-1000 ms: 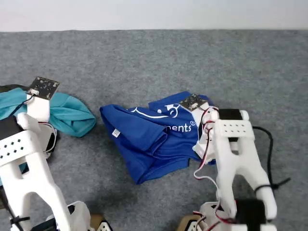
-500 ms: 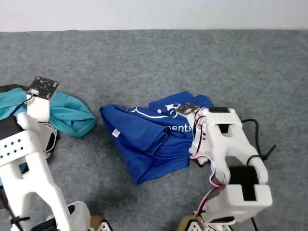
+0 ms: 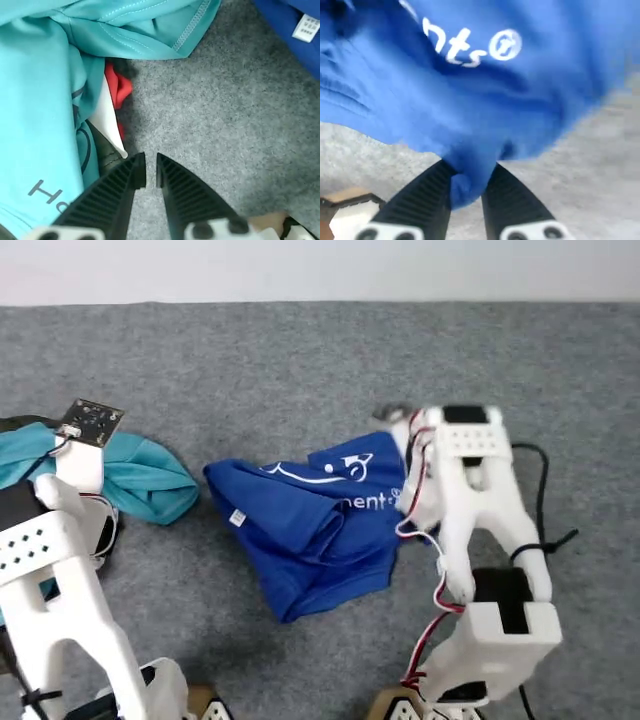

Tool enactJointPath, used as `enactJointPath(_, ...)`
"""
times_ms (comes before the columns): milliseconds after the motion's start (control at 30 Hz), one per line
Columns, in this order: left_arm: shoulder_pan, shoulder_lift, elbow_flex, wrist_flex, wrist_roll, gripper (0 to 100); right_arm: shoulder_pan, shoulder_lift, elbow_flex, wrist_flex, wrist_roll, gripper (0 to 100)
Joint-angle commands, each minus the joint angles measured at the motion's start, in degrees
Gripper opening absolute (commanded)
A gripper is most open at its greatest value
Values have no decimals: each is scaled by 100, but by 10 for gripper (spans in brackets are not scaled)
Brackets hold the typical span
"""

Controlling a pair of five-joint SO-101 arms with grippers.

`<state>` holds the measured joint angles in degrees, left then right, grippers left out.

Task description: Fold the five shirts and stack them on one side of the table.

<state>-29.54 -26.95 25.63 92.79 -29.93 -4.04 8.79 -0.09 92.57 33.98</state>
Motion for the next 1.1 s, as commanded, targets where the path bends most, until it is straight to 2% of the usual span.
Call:
enactJointPath(0,-229,-97,-233,-176,-26,47,-189,-637,-1653,444,53,9)
enactJointPath(200,-844,-88,-224,-440,-18,47,-954,-804,-3552,752,44,9)
enactJointPath(400,-1433,-97,-382,-457,-44,47,-1859,-778,-4721,171,53,9)
enactJointPath(733,-2831,-97,-1156,-457,-53,47,-3310,-629,-4826,-831,53,9)
enactJointPath(967,-3200,-88,-1147,-624,-53,47,-4514,303,-4826,-593,26,17)
enactJointPath(1067,-3218,-88,-1147,-598,-53,47,-4769,690,-4835,-198,0,102)
